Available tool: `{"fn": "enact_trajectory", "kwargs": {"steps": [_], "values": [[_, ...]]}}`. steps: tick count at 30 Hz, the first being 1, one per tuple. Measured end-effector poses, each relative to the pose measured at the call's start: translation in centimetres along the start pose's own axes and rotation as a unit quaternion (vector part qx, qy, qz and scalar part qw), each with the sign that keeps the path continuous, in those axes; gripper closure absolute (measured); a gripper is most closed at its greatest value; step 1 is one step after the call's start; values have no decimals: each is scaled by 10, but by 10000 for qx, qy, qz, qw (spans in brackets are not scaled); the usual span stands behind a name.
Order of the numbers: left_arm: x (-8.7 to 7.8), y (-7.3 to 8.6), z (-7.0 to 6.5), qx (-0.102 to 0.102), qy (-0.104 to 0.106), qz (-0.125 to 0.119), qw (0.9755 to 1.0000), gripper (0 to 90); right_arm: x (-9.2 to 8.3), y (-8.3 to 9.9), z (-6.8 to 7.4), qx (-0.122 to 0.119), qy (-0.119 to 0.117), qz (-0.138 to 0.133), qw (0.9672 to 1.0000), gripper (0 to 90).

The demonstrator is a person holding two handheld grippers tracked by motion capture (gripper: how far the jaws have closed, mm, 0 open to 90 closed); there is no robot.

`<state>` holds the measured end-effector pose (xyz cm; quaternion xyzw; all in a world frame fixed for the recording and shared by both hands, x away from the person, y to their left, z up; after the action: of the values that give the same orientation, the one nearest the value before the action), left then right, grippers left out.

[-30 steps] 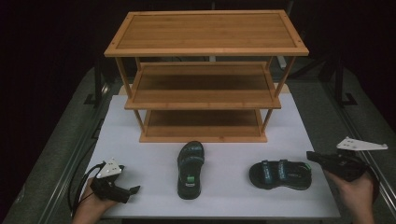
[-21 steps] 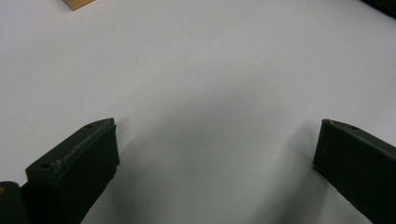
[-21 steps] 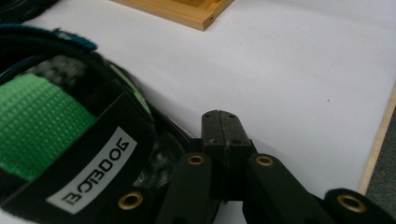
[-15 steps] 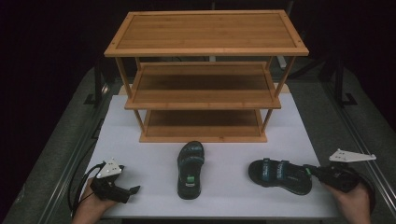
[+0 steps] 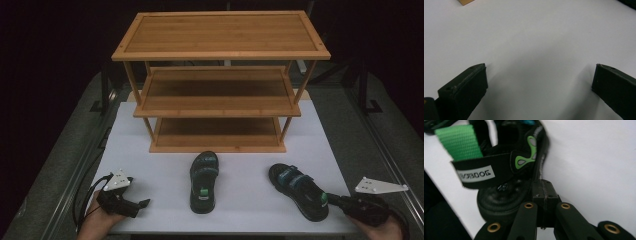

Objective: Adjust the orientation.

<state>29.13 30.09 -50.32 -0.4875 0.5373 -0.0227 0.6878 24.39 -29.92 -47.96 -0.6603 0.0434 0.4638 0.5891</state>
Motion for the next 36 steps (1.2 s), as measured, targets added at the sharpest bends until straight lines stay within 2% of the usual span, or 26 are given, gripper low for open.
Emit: {"fn": "enact_trajectory", "kwargs": {"steps": [5, 12, 17, 18, 21, 24, 28, 36], "values": [[0, 0, 0, -2, 1, -1, 10000, 0, -1, 4, 16, -63, -172, 28, 9998, 896], [0, 0, 0, 0, 3, 3, 10000, 0, 6, 1, 37, -289, -501, 121, 9983, 895], [0, 0, 0, -1, 3, 3, 10000, 0, 6, 1, 38, -322, -538, 117, 9980, 889], [0, 0, 0, 1, 4, 4, 10000, 0, 4, -1, 37, -310, -518, 35, 9982, 854], [0, 0, 0, -7, 5, -1, 10000, 0, -3, -10, 31, -252, -450, -145, 9986, 821], [0, 0, 0, -4, 4, 0, 10000, 0, -10, -27, 23, -207, -405, -368, 9983, 759], [0, 0, 0, -6, 3, -1, 10000, 0, -10, -52, 19, -183, -590, -571, 9965, 654], [0, 0, 0, -7, 7, -3, 10000, 0, 12, -81, 30, -521, -927, -495, 9931, 604]]}}
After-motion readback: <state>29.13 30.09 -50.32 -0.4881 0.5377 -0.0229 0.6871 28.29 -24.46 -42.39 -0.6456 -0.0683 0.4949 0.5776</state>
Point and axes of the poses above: each handheld gripper's, and its own axes: x roughly forward along the jaws, y roughly out of its underside, z roughly to its left, the point moved 7 cm from there along x, roughly forward along the jaws, and after that the axes turned 5 degrees about y, right-handed, at the moved point
